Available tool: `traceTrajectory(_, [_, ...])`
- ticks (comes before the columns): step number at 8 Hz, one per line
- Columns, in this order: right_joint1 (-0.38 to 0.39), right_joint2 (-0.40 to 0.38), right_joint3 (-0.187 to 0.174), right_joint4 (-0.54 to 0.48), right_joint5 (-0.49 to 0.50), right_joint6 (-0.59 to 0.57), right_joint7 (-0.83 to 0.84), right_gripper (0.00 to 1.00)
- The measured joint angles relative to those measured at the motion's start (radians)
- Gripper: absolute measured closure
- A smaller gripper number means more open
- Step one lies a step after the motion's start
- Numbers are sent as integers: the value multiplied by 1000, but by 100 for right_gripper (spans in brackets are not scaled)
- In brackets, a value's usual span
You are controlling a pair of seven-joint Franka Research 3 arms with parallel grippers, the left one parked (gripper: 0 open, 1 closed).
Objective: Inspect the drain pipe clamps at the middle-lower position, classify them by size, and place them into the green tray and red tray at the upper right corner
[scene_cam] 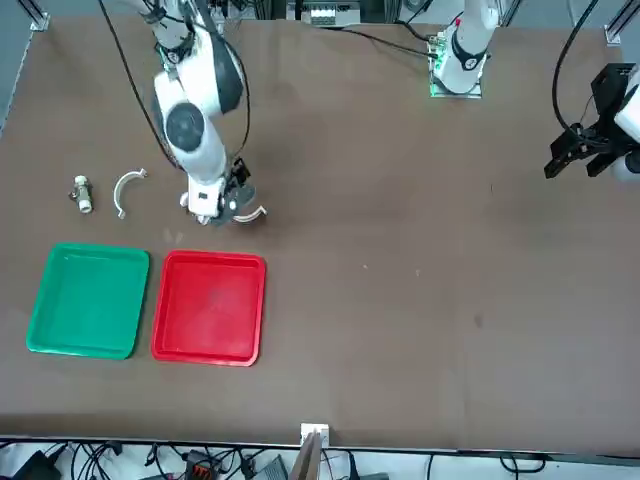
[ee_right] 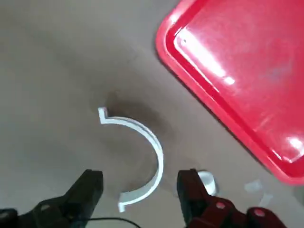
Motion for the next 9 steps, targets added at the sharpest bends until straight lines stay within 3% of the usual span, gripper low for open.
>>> traceTrajectory(4, [-6, 49, -6, -159, 0, 215, -97, 11])
traceTrajectory(9, [-6, 103, -5, -174, 0, 243, -108, 25])
